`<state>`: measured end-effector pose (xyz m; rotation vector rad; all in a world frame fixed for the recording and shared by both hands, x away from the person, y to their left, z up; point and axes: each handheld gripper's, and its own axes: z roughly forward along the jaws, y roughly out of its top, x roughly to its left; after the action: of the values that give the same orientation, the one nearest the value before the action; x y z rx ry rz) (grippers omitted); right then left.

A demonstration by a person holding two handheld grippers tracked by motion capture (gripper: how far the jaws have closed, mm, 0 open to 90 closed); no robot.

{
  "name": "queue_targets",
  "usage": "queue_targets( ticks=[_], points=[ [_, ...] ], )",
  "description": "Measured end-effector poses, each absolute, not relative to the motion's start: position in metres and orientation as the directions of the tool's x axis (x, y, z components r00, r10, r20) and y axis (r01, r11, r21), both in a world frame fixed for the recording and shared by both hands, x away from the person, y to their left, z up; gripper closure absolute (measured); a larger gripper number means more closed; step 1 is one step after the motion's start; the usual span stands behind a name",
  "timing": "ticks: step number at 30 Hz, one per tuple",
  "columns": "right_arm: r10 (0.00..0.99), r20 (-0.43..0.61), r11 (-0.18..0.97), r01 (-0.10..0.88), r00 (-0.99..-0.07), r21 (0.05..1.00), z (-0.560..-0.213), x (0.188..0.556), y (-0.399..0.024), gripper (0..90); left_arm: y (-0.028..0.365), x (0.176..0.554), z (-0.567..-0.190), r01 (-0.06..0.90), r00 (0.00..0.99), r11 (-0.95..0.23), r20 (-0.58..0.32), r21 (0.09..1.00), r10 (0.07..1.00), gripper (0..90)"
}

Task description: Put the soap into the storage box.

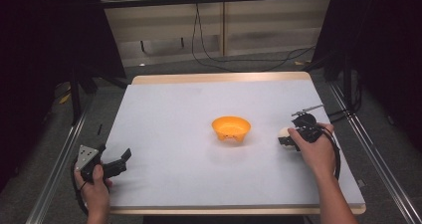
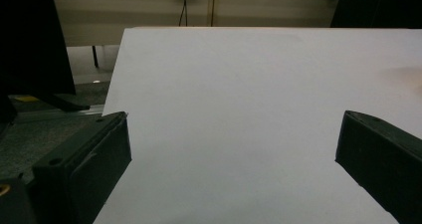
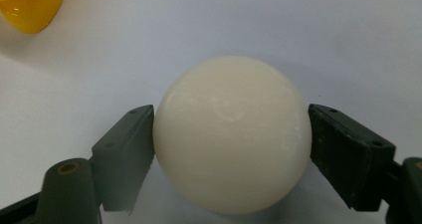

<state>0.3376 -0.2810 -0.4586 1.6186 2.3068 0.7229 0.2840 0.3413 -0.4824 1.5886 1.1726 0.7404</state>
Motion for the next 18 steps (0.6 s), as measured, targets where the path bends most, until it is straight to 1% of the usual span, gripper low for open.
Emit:
queue_targets(
  ticks=[18],
  points=[
    [0.925,0.088,0.275,0.812,-0.369,0.514,-0.4650,0.3398,-0.2809,23.5,0.3411,0.2844,-0.4823,0.336,0.351,-0.046,-0.080,0.941,0.933,0.9]
  ],
)
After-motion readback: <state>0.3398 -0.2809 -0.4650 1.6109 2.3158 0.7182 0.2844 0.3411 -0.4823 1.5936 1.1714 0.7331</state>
